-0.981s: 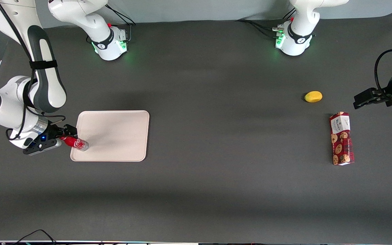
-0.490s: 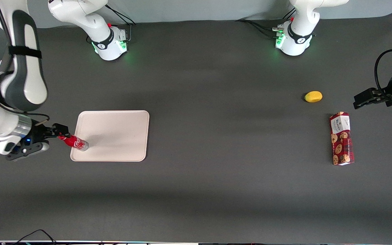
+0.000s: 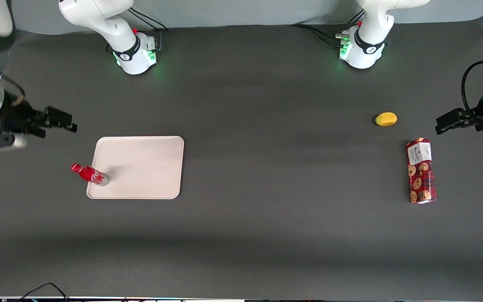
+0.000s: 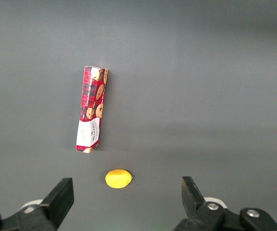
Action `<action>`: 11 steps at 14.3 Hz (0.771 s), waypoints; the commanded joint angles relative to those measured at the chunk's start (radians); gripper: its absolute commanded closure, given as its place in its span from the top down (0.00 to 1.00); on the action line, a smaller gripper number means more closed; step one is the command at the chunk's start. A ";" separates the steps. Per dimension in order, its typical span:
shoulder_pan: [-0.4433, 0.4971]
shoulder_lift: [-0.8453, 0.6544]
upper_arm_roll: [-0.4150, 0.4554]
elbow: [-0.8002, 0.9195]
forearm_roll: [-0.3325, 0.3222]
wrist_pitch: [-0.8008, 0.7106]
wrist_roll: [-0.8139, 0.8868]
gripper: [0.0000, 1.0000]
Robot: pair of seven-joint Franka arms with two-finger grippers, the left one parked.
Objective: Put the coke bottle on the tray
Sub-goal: 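Raise the open right gripper away from the bottle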
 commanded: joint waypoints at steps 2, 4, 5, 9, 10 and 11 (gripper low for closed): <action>-0.206 -0.026 0.164 -0.007 -0.054 0.007 0.019 1.00; -0.245 0.025 0.164 0.036 -0.060 0.014 -0.001 1.00; -0.251 0.055 0.155 0.059 -0.069 0.014 -0.002 1.00; -0.294 0.077 0.150 0.064 -0.060 0.014 0.000 1.00; -0.294 0.082 0.150 0.064 -0.062 0.014 0.006 1.00; -0.297 0.086 0.150 0.065 -0.063 0.014 0.012 1.00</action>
